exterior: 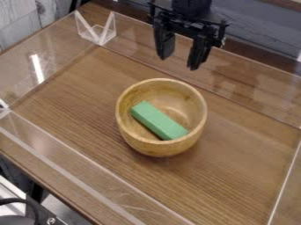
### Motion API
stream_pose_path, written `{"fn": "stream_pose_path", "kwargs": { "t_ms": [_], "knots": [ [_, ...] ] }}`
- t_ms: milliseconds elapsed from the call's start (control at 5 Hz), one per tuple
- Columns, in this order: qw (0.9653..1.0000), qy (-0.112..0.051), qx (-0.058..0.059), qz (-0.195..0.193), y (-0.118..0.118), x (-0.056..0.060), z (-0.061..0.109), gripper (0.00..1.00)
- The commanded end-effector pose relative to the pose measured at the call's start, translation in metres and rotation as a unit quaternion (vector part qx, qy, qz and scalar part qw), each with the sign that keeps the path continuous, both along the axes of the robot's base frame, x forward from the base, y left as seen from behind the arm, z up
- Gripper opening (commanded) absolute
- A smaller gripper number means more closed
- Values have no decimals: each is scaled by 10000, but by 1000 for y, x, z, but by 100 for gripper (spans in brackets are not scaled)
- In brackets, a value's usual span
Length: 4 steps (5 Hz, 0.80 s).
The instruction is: Remove the green block from inside the brown bowl and put it on the table
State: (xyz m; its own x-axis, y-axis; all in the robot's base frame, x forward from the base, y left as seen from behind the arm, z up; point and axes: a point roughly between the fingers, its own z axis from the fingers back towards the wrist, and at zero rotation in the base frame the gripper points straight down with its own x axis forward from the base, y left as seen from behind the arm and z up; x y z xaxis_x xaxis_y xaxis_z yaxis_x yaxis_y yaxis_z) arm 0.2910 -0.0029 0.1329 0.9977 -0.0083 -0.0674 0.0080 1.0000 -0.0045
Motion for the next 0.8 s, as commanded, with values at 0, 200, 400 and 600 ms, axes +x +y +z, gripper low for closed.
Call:
{"fn": "stream_pose_path", "kwargs": {
  "t_ms": [0,200,400,600],
  "knots": [
    [9930,-14,-62,1179,1,-13,-9,100],
    [9705,-104,-104,2407,2,-31,-20,100],
    [9577,-205,-163,2867,2,-34,-35,100],
    [9463,-307,-235,3209,-1,-36,-49,100]
  ]
}}
